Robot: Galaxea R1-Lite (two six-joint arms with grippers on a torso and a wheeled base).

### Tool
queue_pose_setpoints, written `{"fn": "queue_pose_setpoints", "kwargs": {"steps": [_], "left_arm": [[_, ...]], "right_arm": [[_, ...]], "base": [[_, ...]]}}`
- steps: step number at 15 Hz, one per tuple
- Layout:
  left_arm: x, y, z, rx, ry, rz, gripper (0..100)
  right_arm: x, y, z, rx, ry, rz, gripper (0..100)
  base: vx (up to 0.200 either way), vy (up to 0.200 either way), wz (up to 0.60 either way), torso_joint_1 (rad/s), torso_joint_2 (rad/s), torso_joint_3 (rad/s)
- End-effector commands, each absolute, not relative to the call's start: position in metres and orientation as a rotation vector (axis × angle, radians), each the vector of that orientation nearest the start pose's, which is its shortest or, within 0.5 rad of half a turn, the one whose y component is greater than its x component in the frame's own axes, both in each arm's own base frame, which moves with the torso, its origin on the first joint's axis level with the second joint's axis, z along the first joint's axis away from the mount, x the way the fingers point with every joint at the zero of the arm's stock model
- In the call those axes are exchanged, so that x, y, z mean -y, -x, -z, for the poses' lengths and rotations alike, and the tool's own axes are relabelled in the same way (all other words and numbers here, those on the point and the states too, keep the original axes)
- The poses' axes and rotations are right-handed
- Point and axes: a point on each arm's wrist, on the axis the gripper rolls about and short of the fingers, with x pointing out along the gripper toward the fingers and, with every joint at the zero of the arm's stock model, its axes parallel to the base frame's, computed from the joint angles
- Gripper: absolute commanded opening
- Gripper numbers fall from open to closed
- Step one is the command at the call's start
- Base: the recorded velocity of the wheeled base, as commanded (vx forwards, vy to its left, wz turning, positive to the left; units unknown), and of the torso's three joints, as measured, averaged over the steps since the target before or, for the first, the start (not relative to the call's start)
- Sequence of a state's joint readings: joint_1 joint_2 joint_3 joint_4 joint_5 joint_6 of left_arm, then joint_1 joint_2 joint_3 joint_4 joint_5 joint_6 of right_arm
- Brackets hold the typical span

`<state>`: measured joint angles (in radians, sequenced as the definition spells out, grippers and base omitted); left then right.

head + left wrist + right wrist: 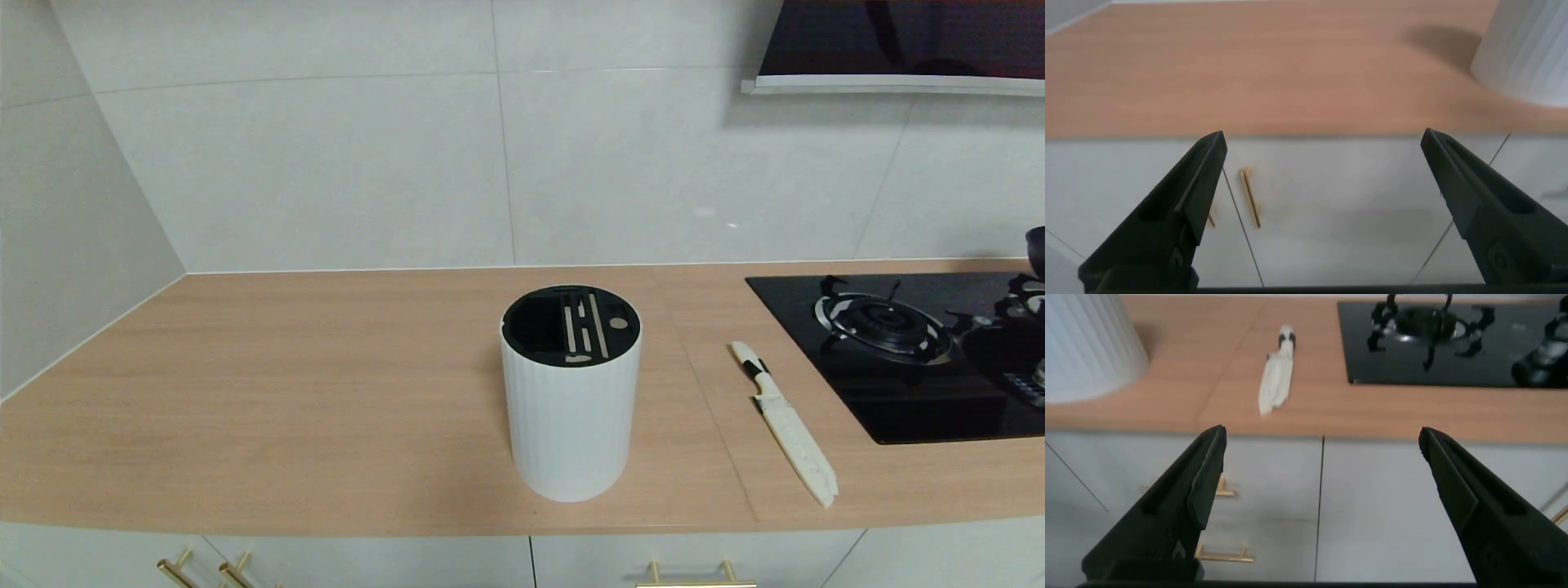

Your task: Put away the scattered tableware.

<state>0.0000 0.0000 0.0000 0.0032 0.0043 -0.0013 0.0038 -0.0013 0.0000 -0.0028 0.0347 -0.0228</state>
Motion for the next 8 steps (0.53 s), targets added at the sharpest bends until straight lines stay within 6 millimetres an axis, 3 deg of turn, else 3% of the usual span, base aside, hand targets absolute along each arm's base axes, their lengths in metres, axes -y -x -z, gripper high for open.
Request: {"fn": "queue_pose_setpoints", "kwargs": {"steps": [1,8], "left_arm": [[-0.0001,0.0228,-0.0752,-0.003,0.002,-0.005,100],[-0.0001,0.0228,-0.0752,-0.003,0.002,-0.005,100]], "right_arm": [[-0.0007,0.0228,-0.0758,0.004,0.023,-0.04,100],[-0.0008,0.0228,-0.0758,0.004,0.023,-0.043,100]], "base": [[0.0,0.0,0.0,0.261,-0.58,-0.31],[0.0,0.0,0.0,0.256,-0.55,-0.283]]}}
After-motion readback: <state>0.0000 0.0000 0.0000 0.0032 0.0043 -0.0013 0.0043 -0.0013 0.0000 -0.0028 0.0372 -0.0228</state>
